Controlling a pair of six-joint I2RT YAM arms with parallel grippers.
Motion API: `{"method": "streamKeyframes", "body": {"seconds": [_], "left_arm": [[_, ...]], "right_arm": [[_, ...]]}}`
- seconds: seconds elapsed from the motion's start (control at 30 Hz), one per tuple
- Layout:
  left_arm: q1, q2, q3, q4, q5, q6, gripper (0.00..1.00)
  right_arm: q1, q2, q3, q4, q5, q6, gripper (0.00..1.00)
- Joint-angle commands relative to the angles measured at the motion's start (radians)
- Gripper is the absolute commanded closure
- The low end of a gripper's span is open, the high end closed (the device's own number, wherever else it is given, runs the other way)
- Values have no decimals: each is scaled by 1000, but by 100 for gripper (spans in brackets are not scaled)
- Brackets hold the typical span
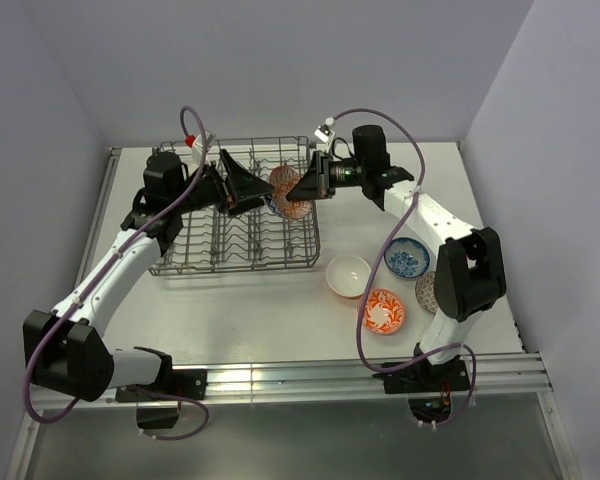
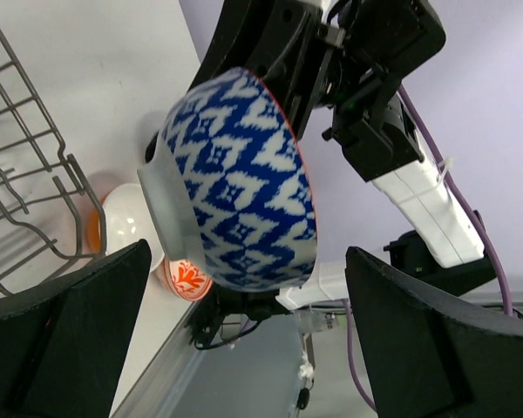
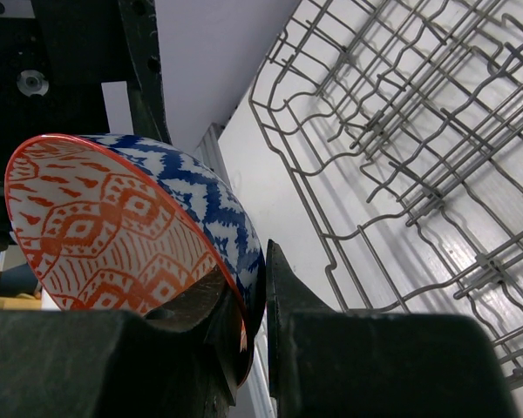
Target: Load the bowls into the dish rack
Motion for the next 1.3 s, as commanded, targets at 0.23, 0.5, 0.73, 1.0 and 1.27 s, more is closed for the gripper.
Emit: {"method": "streamKeyframes", "body": {"seconds": [0.23,0.5,0.73,1.0,1.27], "left_arm": [[-33,-28,-16,83,-53,-36,4],[-49,-28,-33,71,-62,-49,3],[-52,-31,-36,88,-50,-69,13],[-52,-23,-30,98,-45,-69,34],[-39,-35,-41,97,-63,-38,92]], "right_arm": [[23,-45,-30,84,14,25,100],[26,-42,-27,84,25,28,100],[30,-45,-40,106,49,31,100],[52,-42,-33,95,69,19,100],[60,-1,21,16,58,-8,98]]}}
